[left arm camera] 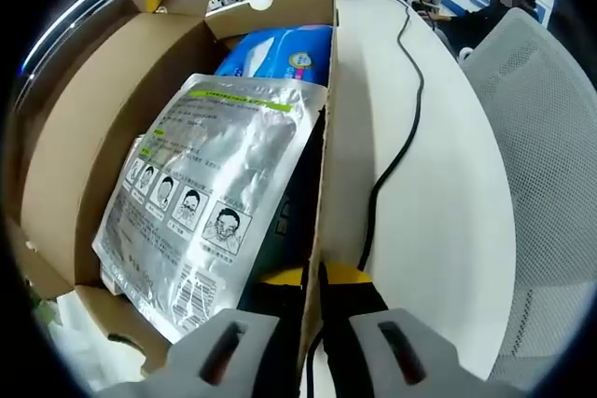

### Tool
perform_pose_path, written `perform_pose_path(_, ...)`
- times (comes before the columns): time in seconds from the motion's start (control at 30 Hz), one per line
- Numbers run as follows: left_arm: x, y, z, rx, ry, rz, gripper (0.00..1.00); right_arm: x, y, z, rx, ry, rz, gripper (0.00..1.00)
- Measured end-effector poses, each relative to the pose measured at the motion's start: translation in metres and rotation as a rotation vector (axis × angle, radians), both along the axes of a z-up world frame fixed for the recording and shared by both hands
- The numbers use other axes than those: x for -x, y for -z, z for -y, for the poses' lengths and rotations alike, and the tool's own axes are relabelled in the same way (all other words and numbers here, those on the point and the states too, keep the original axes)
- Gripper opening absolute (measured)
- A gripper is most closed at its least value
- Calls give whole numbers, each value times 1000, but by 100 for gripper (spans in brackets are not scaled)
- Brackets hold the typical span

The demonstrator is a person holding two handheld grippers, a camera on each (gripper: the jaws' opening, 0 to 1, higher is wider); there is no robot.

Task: Operate the shoe box by opening the lid, removing the specified soft item, and placing it in the target area until the item is outside and the box remains undamaged.

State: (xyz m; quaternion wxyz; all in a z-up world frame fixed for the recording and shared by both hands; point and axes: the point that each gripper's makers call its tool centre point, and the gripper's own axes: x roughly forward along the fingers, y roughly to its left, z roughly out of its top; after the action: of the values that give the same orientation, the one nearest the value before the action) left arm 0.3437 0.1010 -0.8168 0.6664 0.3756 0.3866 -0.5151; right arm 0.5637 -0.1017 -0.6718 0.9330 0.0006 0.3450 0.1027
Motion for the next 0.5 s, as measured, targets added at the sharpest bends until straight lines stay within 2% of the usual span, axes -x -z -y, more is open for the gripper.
perform_pose_path(0.23,-1,0,-1,2,-21,-22,3,7,8,-1,-15,30,-21,0)
perform_pose_path(0.37,0,0,0,2,-9,-7,3,8,7,0,17,9,11,0)
perform_pose_path(0.5,-1,1,0,2,-15,-13,4,12,8,1,1,19,-19,0)
